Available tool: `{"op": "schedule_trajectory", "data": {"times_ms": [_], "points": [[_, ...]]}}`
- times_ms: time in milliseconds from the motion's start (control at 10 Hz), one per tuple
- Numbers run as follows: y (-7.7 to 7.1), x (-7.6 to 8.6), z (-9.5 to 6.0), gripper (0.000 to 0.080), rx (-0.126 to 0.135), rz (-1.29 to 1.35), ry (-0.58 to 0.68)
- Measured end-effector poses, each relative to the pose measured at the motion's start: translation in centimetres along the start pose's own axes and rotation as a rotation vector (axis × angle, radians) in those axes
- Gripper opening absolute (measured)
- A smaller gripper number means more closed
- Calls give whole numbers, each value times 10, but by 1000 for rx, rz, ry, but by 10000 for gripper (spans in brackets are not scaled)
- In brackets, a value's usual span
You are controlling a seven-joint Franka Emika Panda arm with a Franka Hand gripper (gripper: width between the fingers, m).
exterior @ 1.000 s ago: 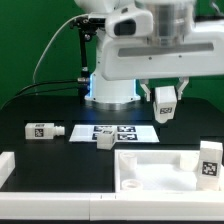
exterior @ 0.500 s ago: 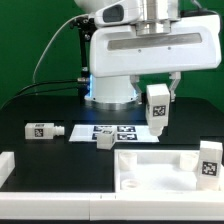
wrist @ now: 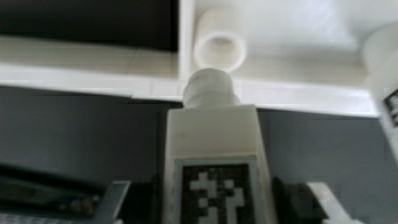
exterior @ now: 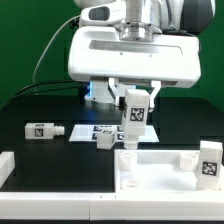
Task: Assemble square table
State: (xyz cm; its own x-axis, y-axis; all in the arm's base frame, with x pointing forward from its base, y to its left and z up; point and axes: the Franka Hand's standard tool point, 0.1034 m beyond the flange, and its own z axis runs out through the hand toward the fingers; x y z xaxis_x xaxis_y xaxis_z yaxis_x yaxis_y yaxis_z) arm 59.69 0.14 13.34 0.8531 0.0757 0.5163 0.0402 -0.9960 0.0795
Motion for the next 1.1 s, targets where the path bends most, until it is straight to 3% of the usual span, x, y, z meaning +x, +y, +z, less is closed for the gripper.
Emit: {"op": "schedule_trajectory", "data": {"times_ms": [100,300,400,700,900,1100], "points": [[-10,4,6,285,36,14,-51],[-9,29,14,285,71,32,-87],[-13,37,13,285,53,27,-34],[-15,30,15,285,53,23,-45],[2,26,27,285,40,28,-60],[5,16,39,285,28,30,-67]]}}
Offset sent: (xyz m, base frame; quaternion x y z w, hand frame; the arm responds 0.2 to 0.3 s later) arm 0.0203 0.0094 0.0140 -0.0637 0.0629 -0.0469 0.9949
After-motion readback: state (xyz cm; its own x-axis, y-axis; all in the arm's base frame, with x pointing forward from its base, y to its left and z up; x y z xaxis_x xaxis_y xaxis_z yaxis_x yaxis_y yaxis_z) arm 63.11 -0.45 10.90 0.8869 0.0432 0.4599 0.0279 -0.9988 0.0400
